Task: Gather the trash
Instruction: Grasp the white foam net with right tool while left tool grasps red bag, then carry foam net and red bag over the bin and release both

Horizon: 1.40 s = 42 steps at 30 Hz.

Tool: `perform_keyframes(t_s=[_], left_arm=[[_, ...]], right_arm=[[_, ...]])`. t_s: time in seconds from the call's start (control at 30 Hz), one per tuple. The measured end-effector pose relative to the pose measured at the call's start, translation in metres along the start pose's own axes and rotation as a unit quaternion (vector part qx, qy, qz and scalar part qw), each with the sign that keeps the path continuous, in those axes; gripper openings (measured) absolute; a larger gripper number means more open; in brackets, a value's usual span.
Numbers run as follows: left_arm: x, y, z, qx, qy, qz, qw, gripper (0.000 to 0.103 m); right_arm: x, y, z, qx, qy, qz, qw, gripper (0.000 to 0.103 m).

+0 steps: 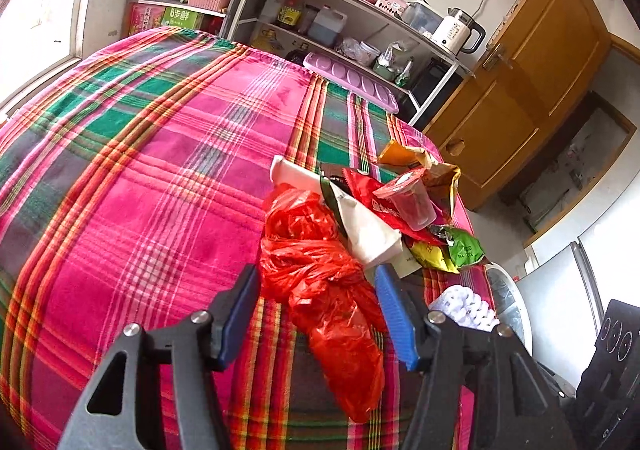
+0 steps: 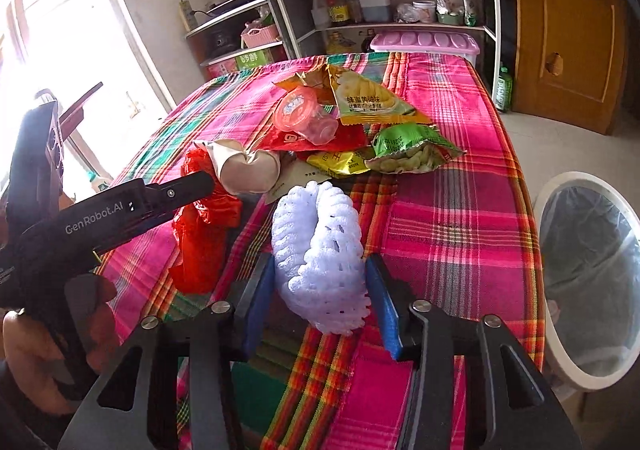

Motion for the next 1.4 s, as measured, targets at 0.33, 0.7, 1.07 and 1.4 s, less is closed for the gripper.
perform_keyframes(t_s=[0.33, 0.7, 1.07, 1.4], left_arm=[[-0.005, -0.007, 0.001, 0.020, -0.006, -0.033, 0.9992, 0.050], [-0.021, -0.020, 0.039, 0.017, -0.020, -0.060, 0.9978, 0.049], [-0.042, -0.062, 0.072, -0.002, -0.028, -0.122, 0.9921, 0.049], [-0.060, -0.117, 0.072, -0.041, -0.016, -0.174, 0.9838, 0.049]], right_arm=[[-0.004, -0.021, 0.008, 0.005, 0.000, -0.042, 0.999, 0.021], [-0.006, -0.019, 0.043, -0.021, -0.027, -0.036, 0.999, 0.021], [-0.020, -0.039, 0.092, -0.050, -0.056, -0.047, 0.996, 0.021], [-0.034, -0.070, 0.130, -0.078, -0.076, -0.073, 0.991, 0.021]])
Point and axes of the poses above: each gripper's, at about its wrist camera, not at the fingertips, and z roughly against the way its jaws point, y to its left, x to its top, the point moved 4 cm from there along -z, roughly the way its jaws point, and after that the axes turned 4 degrees about z, right-handed, at the moved point
